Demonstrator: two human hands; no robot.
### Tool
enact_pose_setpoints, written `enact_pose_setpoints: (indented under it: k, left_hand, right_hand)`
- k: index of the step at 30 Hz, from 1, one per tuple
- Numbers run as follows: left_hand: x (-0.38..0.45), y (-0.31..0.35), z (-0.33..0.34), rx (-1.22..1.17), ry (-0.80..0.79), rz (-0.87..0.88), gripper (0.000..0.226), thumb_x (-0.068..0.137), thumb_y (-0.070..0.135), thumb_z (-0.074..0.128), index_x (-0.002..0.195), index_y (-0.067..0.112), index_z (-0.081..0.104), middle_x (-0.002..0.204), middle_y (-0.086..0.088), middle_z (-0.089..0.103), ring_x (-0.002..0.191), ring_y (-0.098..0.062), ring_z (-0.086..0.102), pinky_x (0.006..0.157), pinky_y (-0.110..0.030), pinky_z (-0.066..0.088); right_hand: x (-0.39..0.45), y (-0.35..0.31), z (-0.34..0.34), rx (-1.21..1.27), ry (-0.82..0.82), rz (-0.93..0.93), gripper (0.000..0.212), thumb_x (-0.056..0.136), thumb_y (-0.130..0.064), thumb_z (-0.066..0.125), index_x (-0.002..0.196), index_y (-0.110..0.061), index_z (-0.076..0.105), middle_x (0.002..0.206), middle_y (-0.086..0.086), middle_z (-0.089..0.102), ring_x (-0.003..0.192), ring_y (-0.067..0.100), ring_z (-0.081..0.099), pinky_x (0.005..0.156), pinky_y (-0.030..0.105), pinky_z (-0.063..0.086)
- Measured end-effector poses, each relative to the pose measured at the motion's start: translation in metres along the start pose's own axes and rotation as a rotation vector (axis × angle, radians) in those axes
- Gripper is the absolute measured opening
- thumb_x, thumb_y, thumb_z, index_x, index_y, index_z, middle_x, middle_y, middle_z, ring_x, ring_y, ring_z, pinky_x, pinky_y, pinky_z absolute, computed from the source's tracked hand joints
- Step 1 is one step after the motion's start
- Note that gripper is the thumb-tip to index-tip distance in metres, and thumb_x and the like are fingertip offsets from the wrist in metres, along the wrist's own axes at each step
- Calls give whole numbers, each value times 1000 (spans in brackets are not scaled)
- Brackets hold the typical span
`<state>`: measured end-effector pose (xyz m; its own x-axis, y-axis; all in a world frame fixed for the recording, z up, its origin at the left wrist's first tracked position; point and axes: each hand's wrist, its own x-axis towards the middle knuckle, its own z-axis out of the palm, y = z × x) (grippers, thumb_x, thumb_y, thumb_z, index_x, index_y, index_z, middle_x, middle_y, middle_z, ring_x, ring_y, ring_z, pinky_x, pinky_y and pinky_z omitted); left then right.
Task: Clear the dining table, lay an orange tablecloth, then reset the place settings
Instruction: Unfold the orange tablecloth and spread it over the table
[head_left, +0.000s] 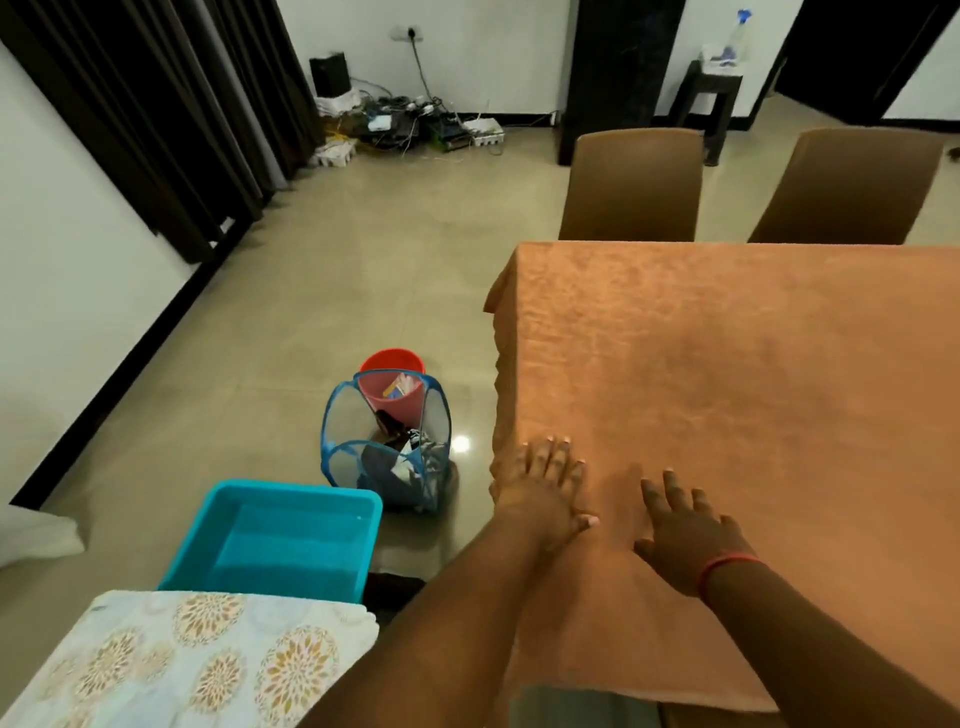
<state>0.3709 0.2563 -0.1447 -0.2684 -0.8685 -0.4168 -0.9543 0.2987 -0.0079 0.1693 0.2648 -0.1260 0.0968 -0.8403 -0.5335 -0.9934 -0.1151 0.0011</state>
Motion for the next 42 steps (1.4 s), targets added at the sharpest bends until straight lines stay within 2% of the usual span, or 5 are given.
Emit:
enact_pose_setpoints:
  k: [8, 23, 30, 36, 42]
  left_hand:
    - [21, -44, 38, -96, 124, 70, 83, 95, 73, 15, 158, 26, -15, 163, -9, -26, 147, -28, -32, 112, -50, -27]
    - [22, -71, 23, -65, 31, 59, 85, 97, 71, 15, 157, 20, -16, 163, -15, -23, 149, -34, -27, 120, -56, -15]
    - [30, -69, -20, 64, 24, 99, 89, 94, 72, 29, 160, 16, 9, 167, -18, -1, 152, -40, -12, 117, -66, -8]
    - [3, -45, 11, 102, -74, 99, 98, 89, 76, 38, 160, 20, 0, 167, -14, -9, 153, -36, -8, 122, -58, 2]
    - [-11, -29, -4, 209, -78, 59, 99, 88, 79, 36, 160, 23, -3, 167, -9, -11, 154, -35, -6, 119, -61, 0]
  right_hand:
    - [89, -47, -44, -11, -23, 14, 98, 89, -56, 60, 155, -36, -10, 164, 2, -19, 151, 39, -1, 116, 61, 19]
    - [102, -87, -41, 0, -91, -10, 97, 91, -57, 57, 155, -33, -12, 164, 5, -19, 151, 40, -5, 120, 56, 16]
    - [79, -48, -61, 27, 34, 16, 96, 89, -65, 51, 155, -33, -10, 164, 1, -17, 151, 37, -2, 116, 63, 17]
    - [32, 6, -5, -44, -158, 8, 107, 83, -64, 62, 156, -32, -9, 164, 6, -16, 150, 42, 3, 118, 57, 21]
    - [3, 23, 3, 83, -61, -16, 98, 89, -61, 56, 156, -30, -8, 165, 3, -13, 151, 38, 0, 117, 59, 21]
